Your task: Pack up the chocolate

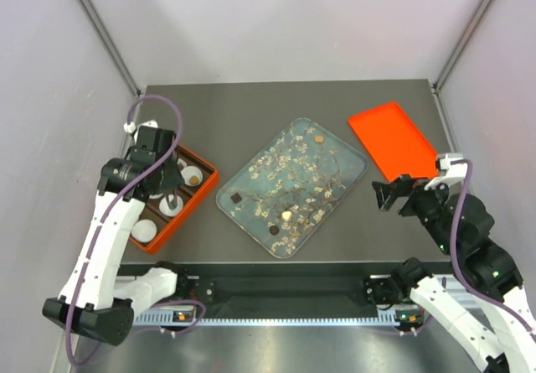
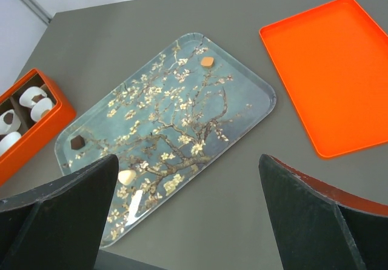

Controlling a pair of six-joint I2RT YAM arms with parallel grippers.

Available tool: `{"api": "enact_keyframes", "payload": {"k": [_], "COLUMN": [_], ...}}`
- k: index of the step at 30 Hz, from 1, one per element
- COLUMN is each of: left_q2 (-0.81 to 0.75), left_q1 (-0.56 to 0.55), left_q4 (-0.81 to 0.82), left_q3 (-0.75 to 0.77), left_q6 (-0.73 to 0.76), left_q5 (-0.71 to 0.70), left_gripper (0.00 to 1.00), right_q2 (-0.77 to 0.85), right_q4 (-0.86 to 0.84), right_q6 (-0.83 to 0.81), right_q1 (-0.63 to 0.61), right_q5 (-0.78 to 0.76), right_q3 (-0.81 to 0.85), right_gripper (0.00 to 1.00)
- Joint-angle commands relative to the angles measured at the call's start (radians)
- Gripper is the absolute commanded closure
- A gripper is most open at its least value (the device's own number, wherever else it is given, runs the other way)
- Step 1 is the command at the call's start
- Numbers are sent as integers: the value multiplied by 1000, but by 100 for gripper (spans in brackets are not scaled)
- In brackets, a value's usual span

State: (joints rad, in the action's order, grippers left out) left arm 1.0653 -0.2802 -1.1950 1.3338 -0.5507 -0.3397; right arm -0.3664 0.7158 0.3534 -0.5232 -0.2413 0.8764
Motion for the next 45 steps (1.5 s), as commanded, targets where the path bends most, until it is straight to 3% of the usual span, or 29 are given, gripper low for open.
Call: {"api": "enact_keyframes", "payload": {"k": [1,14,45], "left_q2": [1,-27,-39], "left_q1": [82,130,131], "left_q4": [-94,-104,-61], "left_q3": [-73,-174,-248], "left_q6": [17,-20,-2], "left_q5": [27,90,38], "left_gripper": [67,68,68], "right_q2": [9,43,53], "right_q4": [-68,-78,-70], "right_q6": [-31,-47,-50], "right_q1": [-15,-17,-15], "right_q5": [13,50,39], "right_q3": [-10,-14,-16], "right_gripper": [0,0,0]}}
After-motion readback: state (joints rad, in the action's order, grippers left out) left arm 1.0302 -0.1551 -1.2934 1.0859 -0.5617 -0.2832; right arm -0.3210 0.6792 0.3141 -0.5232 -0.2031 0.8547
